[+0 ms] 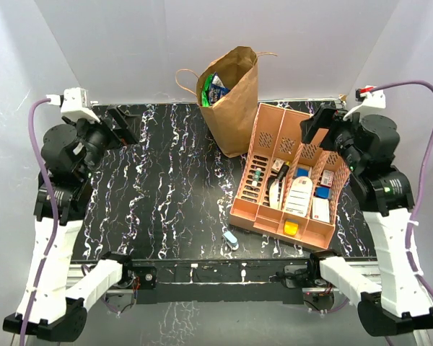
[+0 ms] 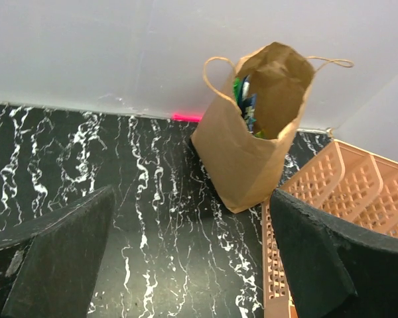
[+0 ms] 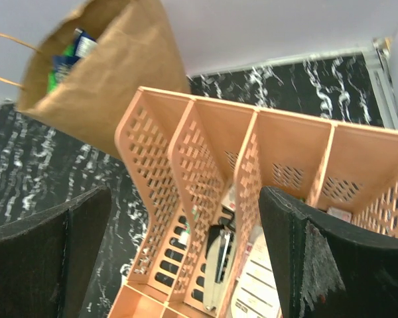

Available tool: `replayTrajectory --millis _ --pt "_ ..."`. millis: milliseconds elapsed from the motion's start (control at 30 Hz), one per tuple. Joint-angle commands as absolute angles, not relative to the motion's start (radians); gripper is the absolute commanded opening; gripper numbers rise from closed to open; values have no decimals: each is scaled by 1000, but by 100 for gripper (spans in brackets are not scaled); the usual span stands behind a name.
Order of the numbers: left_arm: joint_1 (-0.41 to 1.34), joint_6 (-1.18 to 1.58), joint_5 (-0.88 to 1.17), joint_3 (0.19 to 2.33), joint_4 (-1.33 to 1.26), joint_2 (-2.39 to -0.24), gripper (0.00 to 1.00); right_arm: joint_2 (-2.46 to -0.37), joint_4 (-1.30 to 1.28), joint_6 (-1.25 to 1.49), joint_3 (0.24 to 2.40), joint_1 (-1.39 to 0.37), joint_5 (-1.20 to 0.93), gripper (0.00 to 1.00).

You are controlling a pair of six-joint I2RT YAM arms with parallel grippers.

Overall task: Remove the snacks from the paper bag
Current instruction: Move the paper bag to the center of the board.

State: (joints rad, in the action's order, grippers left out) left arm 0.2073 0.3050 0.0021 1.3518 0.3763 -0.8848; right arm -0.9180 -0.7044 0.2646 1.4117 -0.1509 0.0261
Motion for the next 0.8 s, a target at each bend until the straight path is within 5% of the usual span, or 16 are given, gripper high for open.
replayTrajectory --millis 0,467,767 --pt "151 342 3 1345 333 -922 98 -935 -646 292 1379 -112 113 98" --pt "48 538 250 1471 361 -1232 98 -1017 -672 381 1395 -42 193 98" --pt "28 955 600 1425 -46 -1465 98 -991 -639 422 1352 -33 -27 98"
